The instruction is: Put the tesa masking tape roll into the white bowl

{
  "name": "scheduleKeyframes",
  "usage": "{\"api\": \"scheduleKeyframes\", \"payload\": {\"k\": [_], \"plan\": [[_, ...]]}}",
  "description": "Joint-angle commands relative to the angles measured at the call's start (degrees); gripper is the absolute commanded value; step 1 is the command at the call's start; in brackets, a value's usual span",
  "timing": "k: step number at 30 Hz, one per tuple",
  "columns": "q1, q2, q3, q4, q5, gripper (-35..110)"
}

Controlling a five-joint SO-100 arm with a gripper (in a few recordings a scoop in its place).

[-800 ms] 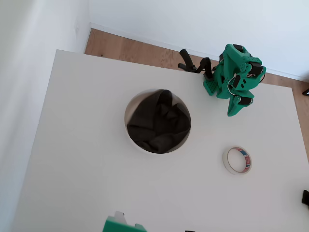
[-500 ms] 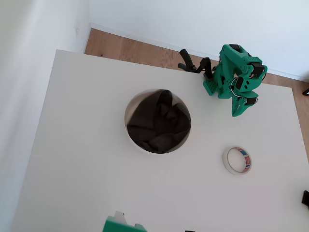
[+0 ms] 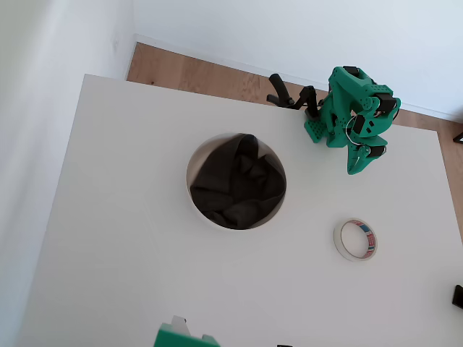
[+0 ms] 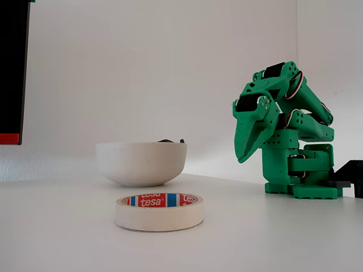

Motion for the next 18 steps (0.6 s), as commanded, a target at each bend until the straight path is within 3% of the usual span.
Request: {"api": "scheduleKeyframes", "payload": {"k": [1, 18], "plan": [[-0.97, 0.26, 0.26, 0.88, -0.79, -8], [-3.69, 0.18, 0.35, 0.79, -3.25, -8]]}}
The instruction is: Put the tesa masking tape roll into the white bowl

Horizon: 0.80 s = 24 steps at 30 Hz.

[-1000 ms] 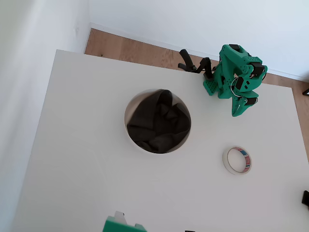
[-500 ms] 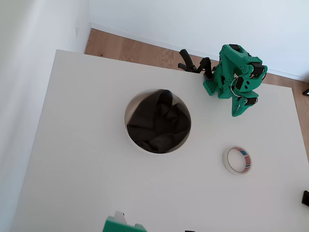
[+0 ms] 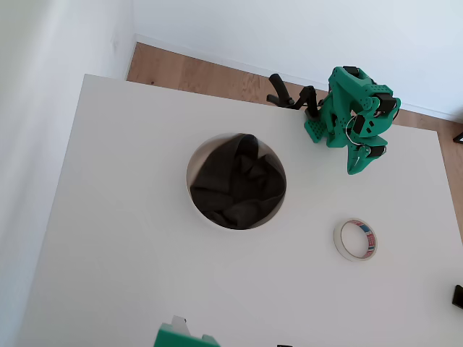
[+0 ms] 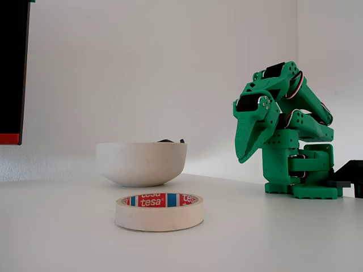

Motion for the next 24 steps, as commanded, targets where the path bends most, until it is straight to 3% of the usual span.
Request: {"api": "scheduleKeyframes", "payload": {"k": [1, 17, 24], "plan": [[-2.9, 0.18, -0.09, 0.79, -2.37, -8], [-11.43, 0.0, 0.26, 0.79, -9.93, -8], [-3.34, 0.09, 0.35, 0.26, -8.96, -8]]}}
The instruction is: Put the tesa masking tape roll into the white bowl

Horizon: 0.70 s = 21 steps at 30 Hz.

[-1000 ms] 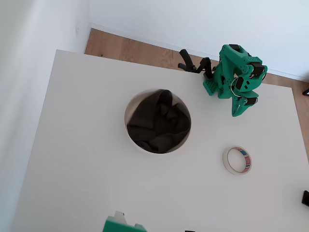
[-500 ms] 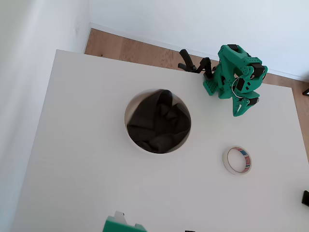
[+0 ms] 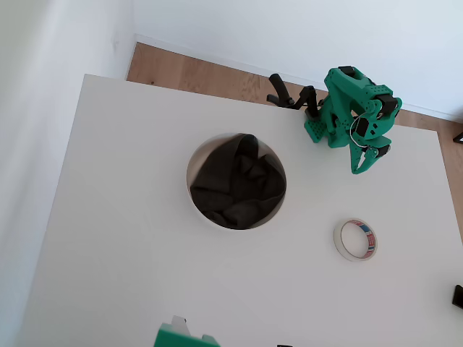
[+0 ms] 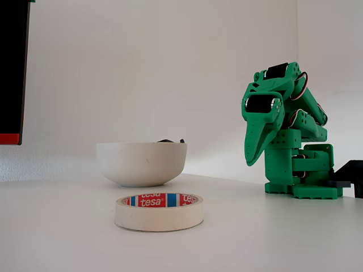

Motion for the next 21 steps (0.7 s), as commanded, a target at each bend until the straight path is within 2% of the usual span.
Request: {"api": "scheduleKeyframes", "payload": {"k": [1, 5, 9, 13, 17, 19, 21], "plan": [[1.93, 0.26, -0.18, 0.35, -2.55, -6], [3.08, 0.26, -0.09, 0.35, -3.78, -8], [5.27, 0.35, 0.0, -2.64, 2.46, -8], [6.94, 0.35, -0.62, -6.06, 13.36, -8], [13.1, 0.09, -4.92, -9.67, 14.68, -8], [16.17, -6.06, -10.02, -12.04, 14.24, -7], [18.02, -21.36, -18.54, -13.89, 13.62, -6]]}}
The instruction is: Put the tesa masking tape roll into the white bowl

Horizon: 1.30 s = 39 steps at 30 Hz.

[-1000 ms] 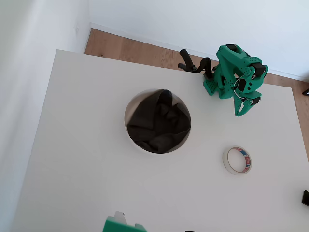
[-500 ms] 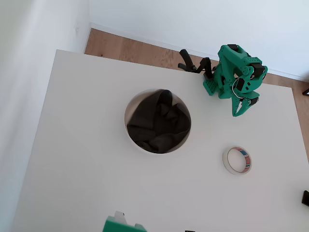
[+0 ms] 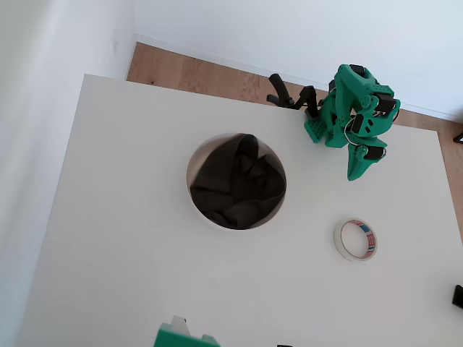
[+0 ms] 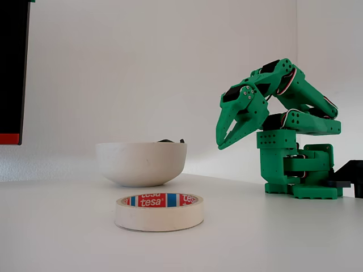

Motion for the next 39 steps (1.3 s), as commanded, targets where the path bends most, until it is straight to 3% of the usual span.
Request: {"api": "scheduleKeyframes", "payload": {"k": [1, 5, 9, 20, 24, 39], "plan": [[4.48, -22.76, -18.72, -3.08, 0.62, -5], [6.24, -48.6, -31.2, -7.03, 1.49, -4], [3.34, -55.46, -31.73, -14.68, 4.31, 1], [-5.71, -74.79, -42.45, -18.98, 7.73, 9], [-6.77, -75.94, -44.12, -18.72, 8.0, 21], [-10.9, -75.59, -44.03, -14.06, 10.63, 18]]}}
